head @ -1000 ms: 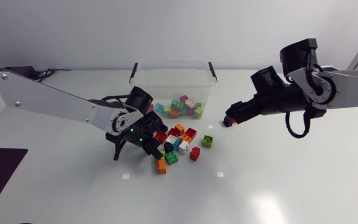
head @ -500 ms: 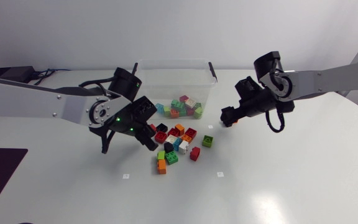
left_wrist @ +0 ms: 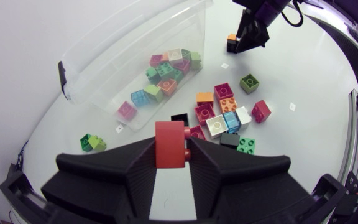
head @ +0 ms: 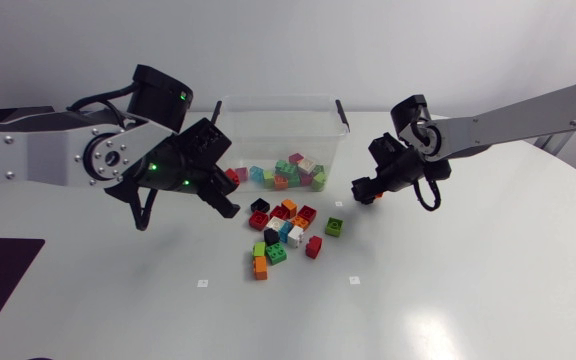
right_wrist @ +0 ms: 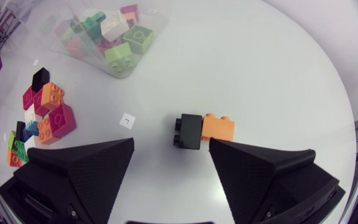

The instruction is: Place the duplo bricks in the container

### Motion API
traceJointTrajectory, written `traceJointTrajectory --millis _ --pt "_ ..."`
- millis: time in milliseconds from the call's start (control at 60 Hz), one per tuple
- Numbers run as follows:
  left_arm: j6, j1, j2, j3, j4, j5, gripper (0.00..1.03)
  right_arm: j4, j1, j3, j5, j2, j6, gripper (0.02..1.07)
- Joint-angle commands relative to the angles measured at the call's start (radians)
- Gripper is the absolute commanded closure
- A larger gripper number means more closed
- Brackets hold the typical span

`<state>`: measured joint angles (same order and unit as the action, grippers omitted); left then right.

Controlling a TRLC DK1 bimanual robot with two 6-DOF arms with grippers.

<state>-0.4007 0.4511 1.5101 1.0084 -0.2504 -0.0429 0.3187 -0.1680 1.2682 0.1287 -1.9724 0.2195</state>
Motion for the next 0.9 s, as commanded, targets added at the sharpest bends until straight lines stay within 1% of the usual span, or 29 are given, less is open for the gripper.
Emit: traceJointTrajectory --millis 0,33,167,467,650,700,817,883 --pt "-0.018 -0.012 -0.044 -0.007 -0.01 0.005 0.79 0.02 0.002 0.02 -0.011 -0.032 -0.014 0.29" --pt "-0.018 -0.014 -0.051 -0.005 -0.01 0.005 0.79 0.025 0.002 0.023 -0.012 -0.036 -0.016 0.31" --pt "-0.018 -0.017 -0.074 -0.002 -0.012 0.005 0.79 0.033 -0.001 0.033 -0.018 -0.051 -0.017 0.31" --pt "-0.018 -0.025 -0.103 -0.004 -0.012 0.005 0.79 0.069 -0.002 0.117 -0.051 -0.117 -0.028 0.31" --pt "-0.017 -0.031 -0.12 -0.001 -0.012 0.005 0.79 0.082 -0.005 0.145 -0.058 -0.149 -0.034 0.47" --pt "-0.017 -0.031 -0.123 0.001 -0.012 0.005 0.79 0.085 -0.007 0.151 -0.061 -0.155 -0.034 0.5" --pt "-0.013 -0.031 -0.125 0.006 -0.013 0.005 0.79 0.099 -0.008 0.174 -0.061 -0.167 -0.034 0.62" --pt "-0.013 -0.029 -0.125 0.009 -0.013 0.005 0.79 0.108 -0.011 0.184 -0.061 -0.174 -0.034 0.63"
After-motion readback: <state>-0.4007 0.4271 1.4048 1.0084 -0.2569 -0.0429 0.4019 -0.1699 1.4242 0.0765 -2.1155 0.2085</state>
